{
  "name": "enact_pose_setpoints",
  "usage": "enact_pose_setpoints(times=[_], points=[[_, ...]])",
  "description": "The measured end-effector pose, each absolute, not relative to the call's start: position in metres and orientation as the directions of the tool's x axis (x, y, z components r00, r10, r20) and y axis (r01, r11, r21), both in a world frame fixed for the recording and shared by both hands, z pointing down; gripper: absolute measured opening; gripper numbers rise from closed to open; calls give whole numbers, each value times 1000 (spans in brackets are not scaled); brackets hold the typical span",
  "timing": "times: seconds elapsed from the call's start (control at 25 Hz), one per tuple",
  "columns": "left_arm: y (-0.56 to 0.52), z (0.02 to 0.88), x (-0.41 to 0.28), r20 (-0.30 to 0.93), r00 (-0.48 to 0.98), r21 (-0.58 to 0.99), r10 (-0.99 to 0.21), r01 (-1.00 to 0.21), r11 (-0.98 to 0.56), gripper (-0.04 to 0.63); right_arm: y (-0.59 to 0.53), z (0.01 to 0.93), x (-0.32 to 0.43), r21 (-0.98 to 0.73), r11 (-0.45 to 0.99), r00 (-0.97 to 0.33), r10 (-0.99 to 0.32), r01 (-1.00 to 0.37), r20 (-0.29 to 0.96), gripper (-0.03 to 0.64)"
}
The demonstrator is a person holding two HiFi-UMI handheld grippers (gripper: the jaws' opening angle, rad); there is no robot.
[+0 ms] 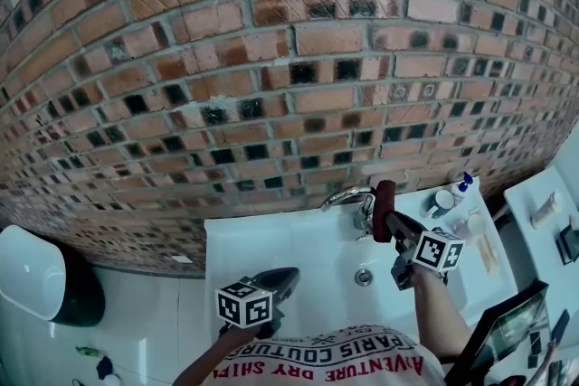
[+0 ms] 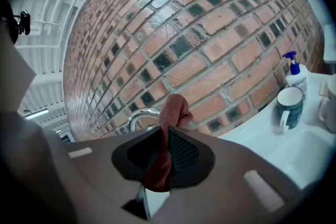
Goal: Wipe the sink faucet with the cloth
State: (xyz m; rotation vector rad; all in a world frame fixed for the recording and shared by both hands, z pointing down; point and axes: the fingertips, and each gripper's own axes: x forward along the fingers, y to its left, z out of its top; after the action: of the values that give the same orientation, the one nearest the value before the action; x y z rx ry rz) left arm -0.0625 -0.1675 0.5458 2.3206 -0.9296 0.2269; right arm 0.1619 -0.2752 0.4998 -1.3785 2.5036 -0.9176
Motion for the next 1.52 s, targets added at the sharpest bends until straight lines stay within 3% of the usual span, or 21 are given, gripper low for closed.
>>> enact_pose_setpoints(times=[0.2, 0.4, 0.92, 1.52], points=[[-165, 543, -61, 368, 737, 481, -567, -673, -562, 0, -245, 464, 138, -590, 510, -676, -732, -626, 84, 43], [-163, 542, -60, 367, 739, 481, -565, -670, -565, 0, -231, 474, 113, -575, 561, -740, -662, -595, 120, 43], [-168, 550, -63, 377, 736, 491, -562, -674, -552, 0, -278, 555, 102, -604, 457, -717, -629, -653, 300, 43], [-173, 559, -71, 389, 723, 506, -571, -685, -524, 0, -313, 580, 124, -645, 329, -633, -706, -690, 317, 41]])
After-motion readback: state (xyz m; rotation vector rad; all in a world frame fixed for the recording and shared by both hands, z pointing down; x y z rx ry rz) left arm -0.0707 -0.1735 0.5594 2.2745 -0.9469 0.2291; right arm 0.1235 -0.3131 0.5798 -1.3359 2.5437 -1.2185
